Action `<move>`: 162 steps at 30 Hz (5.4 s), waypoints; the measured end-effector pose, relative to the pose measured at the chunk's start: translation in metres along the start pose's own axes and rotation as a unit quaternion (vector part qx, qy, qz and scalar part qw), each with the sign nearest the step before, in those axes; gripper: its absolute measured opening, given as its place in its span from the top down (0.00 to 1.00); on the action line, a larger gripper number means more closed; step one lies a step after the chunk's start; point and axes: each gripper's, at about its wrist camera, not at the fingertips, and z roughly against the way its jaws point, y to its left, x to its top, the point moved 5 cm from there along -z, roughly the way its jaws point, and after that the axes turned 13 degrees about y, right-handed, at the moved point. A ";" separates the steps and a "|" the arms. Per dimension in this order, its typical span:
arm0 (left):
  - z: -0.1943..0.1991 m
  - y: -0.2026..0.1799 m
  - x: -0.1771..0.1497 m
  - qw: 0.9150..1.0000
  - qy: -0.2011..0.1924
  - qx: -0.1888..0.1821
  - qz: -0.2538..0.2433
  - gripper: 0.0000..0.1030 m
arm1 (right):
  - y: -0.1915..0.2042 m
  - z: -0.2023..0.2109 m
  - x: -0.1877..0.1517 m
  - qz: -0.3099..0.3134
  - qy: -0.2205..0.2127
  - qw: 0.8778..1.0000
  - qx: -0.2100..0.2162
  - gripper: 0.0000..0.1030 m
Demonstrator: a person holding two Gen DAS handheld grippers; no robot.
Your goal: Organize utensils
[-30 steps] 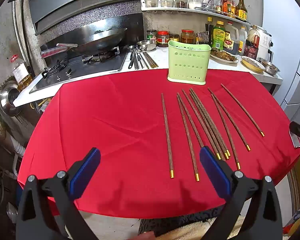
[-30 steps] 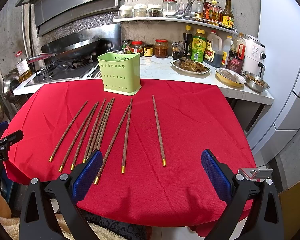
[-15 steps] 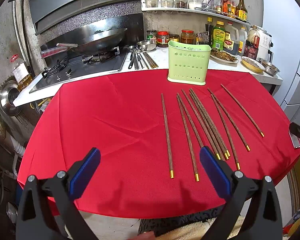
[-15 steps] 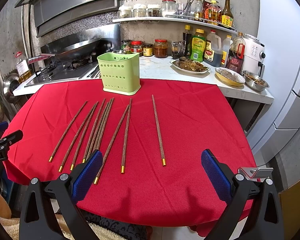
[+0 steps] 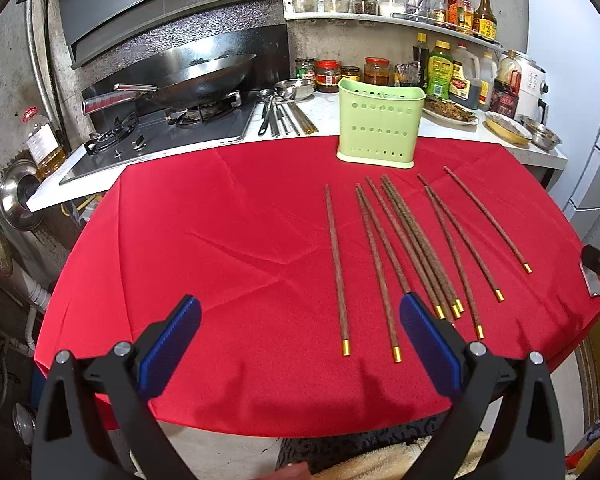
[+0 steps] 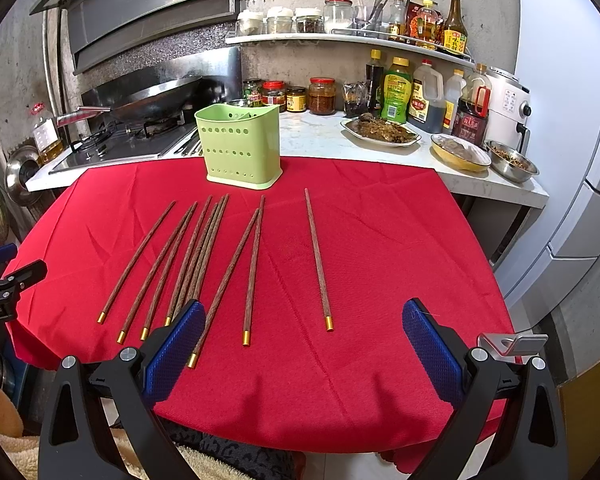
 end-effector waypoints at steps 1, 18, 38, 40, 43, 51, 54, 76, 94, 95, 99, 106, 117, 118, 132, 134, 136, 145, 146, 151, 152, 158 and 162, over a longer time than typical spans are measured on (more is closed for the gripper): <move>-0.001 0.000 0.000 1.000 0.001 0.001 0.001 0.06 | 0.000 -0.001 0.000 0.000 -0.001 1.000 0.001 0.05; -0.061 -0.007 -0.010 0.999 0.031 -0.032 0.001 0.06 | -0.021 -0.051 -0.004 -0.005 -0.006 1.000 0.005 0.05; -0.103 -0.026 -0.007 0.996 0.067 -0.055 -0.004 0.46 | -0.025 -0.119 0.010 0.000 0.037 0.999 0.012 0.39; -0.106 -0.027 -0.005 0.996 0.068 -0.056 -0.004 0.46 | -0.026 -0.125 0.013 -0.002 0.044 0.999 0.018 0.41; -0.110 -0.026 -0.005 0.996 0.073 -0.056 -0.002 0.46 | -0.024 -0.131 0.014 0.007 0.052 0.998 0.021 0.43; -0.111 -0.027 -0.003 0.996 0.072 -0.056 -0.010 0.69 | -0.020 -0.137 0.011 0.019 0.061 0.997 0.040 0.68; -0.109 -0.030 -0.005 0.996 0.072 -0.053 -0.023 0.79 | -0.021 -0.138 0.007 0.015 0.065 0.997 0.042 0.68; -0.097 -0.036 -0.021 0.996 0.047 -0.048 -0.058 0.93 | -0.025 -0.120 -0.020 -0.001 0.026 0.999 0.040 0.93; 0.065 0.010 0.064 0.976 -0.208 -0.061 -0.024 0.93 | -0.005 0.031 0.068 0.030 -0.161 0.986 0.018 0.93; 0.071 0.011 0.070 0.975 -0.214 -0.062 -0.023 0.93 | -0.004 0.038 0.074 0.033 -0.169 0.985 0.017 0.93; 0.072 0.014 0.084 0.973 -0.214 -0.078 -0.020 0.93 | -0.001 0.050 0.094 0.038 -0.183 0.982 0.019 0.93; 0.062 0.019 0.078 0.974 -0.214 -0.069 -0.016 0.93 | 0.000 0.038 0.099 0.040 -0.172 0.984 0.012 0.92; 0.014 0.009 0.059 0.987 -0.145 -0.052 -0.039 0.94 | 0.011 0.005 0.080 0.052 -0.142 0.988 0.002 0.93; 0.015 0.009 0.061 0.987 -0.148 -0.054 -0.037 0.94 | 0.012 0.006 0.083 0.052 -0.145 0.988 0.003 0.93; 0.058 -0.004 0.195 0.961 -0.260 -0.093 -0.023 0.94 | 0.038 0.032 0.206 0.059 -0.240 0.968 0.037 0.93; 0.064 -0.010 0.215 0.956 -0.274 -0.107 -0.026 0.94 | 0.043 0.038 0.228 0.058 -0.255 0.964 0.045 0.93; 0.063 -0.019 0.237 0.952 -0.283 -0.110 -0.035 0.94 | 0.048 0.033 0.245 0.060 -0.252 0.964 0.051 0.93; -0.028 -0.051 0.296 0.966 -0.207 -0.143 -0.054 0.94 | 0.064 -0.043 0.275 0.074 -0.186 0.978 0.055 0.93; -0.039 -0.054 0.298 0.968 -0.198 -0.146 -0.053 0.94 | 0.065 -0.053 0.273 0.075 -0.178 0.980 0.054 0.93; -0.077 -0.058 0.295 0.973 -0.167 -0.147 -0.053 0.93 | 0.068 -0.082 0.262 0.080 -0.149 0.984 0.047 0.92; -0.080 -0.058 0.295 0.974 -0.167 -0.144 -0.052 0.93 | 0.068 -0.085 0.260 0.082 -0.145 0.985 0.045 0.91; -0.038 -0.044 0.284 0.971 -0.192 -0.140 -0.038 0.65 | 0.060 -0.049 0.245 0.080 -0.174 0.981 0.027 0.47; 0.017 -0.031 0.258 0.965 -0.229 -0.119 -0.040 0.64 | 0.048 -0.010 0.222 0.076 -0.194 0.978 0.017 0.47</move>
